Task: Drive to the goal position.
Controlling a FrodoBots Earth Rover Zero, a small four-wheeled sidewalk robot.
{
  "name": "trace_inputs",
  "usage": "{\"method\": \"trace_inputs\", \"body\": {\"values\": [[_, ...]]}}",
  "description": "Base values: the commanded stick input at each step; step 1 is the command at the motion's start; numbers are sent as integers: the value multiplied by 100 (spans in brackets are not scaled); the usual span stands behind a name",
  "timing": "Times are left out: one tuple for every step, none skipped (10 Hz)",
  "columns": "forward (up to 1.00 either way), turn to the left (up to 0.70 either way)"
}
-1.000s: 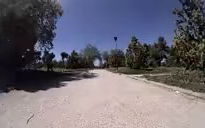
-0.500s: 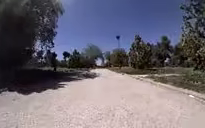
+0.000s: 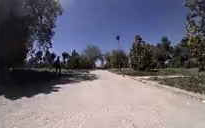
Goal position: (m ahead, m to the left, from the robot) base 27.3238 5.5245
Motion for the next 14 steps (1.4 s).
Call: {"method": "trace_inputs", "body": {"values": [[70,1],[70,1],[70,1],[70,1],[70,1],[70,1],[70,1],[70,2],[70,9],[70,15],[70,18],[70,18],[70,18],[70,18]]}}
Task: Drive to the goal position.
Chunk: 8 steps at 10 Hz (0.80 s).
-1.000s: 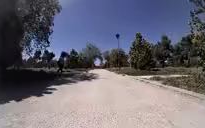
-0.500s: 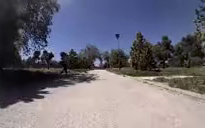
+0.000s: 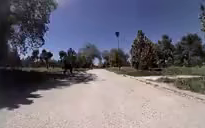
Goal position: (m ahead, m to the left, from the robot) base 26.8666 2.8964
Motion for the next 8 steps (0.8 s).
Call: {"method": "trace_inputs", "body": {"values": [[70,8],[70,1],[70,1],[70,1],[70,1],[70,1],[70,1],[70,1]]}}
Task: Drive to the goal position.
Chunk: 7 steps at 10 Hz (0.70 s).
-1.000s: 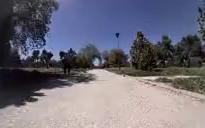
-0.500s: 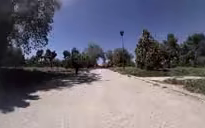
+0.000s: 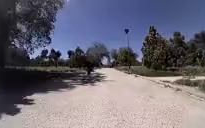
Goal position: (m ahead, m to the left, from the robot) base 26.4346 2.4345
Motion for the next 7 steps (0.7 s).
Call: {"method": "trace_inputs", "body": {"values": [[70,1],[70,1],[70,1],[70,1],[70,1],[70,1],[70,1]]}}
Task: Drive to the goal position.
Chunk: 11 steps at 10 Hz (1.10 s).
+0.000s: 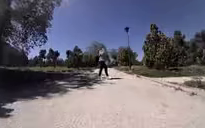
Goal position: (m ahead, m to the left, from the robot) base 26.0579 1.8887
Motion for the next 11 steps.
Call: {"method": "trace_inputs", "body": {"values": [[70,1],[70,1],[70,1],[70,1],[70,1],[70,1],[70,1],[70,1],[70,1],[70,1],[70,1]]}}
